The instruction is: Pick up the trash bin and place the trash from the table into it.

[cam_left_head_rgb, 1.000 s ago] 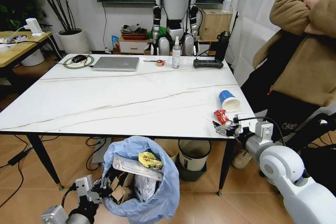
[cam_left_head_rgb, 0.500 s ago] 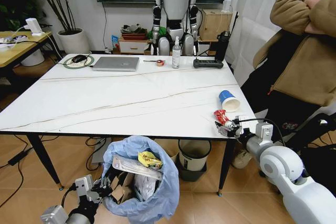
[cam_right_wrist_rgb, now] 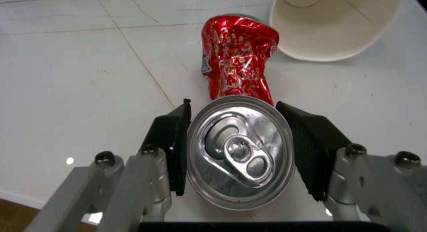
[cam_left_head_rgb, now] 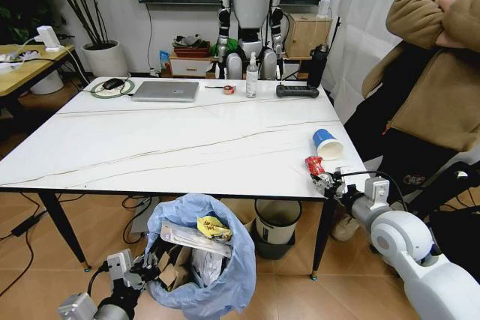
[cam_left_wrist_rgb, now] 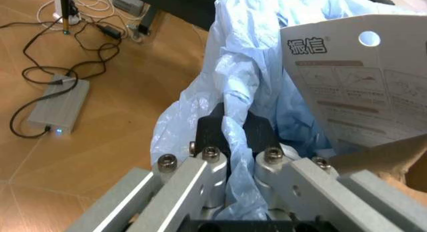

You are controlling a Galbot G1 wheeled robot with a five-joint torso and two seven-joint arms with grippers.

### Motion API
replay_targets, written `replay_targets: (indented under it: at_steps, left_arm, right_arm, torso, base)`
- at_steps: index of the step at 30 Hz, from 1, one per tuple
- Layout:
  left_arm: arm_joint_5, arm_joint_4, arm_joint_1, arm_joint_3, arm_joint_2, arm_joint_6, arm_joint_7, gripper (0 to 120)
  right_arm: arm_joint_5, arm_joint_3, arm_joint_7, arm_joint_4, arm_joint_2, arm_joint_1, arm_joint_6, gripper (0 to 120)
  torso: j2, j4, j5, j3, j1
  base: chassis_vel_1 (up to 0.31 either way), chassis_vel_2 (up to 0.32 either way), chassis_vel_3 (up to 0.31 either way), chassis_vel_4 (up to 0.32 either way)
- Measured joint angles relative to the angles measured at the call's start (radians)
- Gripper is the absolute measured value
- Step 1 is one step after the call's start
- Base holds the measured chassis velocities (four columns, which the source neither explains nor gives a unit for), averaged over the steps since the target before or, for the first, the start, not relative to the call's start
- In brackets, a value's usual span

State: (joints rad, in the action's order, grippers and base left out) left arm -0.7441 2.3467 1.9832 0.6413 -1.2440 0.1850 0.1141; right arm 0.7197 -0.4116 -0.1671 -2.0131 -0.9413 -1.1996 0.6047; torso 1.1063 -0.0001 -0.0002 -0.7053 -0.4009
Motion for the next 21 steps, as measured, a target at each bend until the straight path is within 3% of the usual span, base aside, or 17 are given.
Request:
replay_targets:
  at_steps: [14, 21]
  left_arm:
    - [-0.008, -0.011, -0.009, 0.000, 0.001, 0.001, 0.002, 0]
    - [-0.010, -0.010, -0.007, -0.002, 0.011, 0.003, 0.004, 0]
  right_arm:
    - [0.096, 0.024, 0.016, -0.069, 0.007, 0.038, -0.043, 44]
    - [0.143, 0.135, 0.070, -0.157, 0.025, 0.059, -0.128, 44]
  torso:
    - [0.000, 0.0001, 0.0002, 0.000, 0.000]
    - [0.000, 0.0000, 0.0002, 0.000, 0.000]
  base:
    - [0.000, 0.000, 0.000, 0.000]
    - [0.000, 0.000, 0.000, 0.000]
